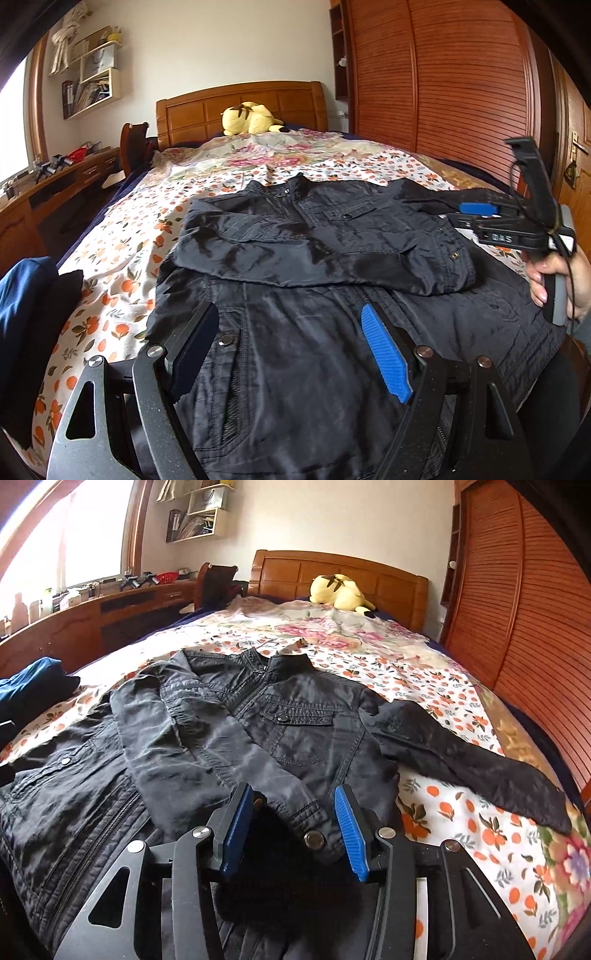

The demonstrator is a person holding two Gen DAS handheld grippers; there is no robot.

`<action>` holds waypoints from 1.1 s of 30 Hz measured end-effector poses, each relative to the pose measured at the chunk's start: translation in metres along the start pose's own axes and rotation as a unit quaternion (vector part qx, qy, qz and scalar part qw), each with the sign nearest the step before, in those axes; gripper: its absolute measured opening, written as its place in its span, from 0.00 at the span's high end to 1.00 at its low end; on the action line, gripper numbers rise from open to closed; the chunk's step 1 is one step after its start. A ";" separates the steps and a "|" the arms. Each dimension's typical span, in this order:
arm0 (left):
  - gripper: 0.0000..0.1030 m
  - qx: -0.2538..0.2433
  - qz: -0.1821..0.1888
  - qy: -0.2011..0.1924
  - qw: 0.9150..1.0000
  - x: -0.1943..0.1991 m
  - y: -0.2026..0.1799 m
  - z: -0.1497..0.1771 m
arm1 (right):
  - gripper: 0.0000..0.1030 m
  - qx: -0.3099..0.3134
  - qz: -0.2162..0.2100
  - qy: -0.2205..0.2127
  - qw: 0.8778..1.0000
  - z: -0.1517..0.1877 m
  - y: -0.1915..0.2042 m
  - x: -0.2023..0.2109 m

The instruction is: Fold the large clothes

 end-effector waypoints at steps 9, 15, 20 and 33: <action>0.22 -0.021 0.000 0.011 1.000 -0.013 -0.017 -0.011 | 0.53 -0.042 -0.030 0.028 0.998 0.006 -0.025 -0.022; 0.22 -0.030 -0.003 0.024 0.999 -0.030 -0.019 -0.016 | 0.53 -0.033 -0.053 0.030 0.998 0.004 -0.022 -0.030; 0.22 -0.022 0.012 0.029 0.999 -0.053 -0.025 -0.023 | 0.53 -0.019 -0.066 0.049 0.996 0.012 -0.019 -0.041; 0.22 -0.016 0.044 0.031 0.998 -0.116 -0.033 -0.026 | 0.53 -0.021 -0.069 0.074 0.995 0.027 -0.017 -0.063</action>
Point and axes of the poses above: each gripper's, at about its wrist camera, not at the fingertips, and x roughly against the way its jaws point, y to its left, z to its underside, the point moved 8 cm from there along -x, roughly the way its jaws point, and after that the axes turned 13 degrees about z, right-handed, at the moved point
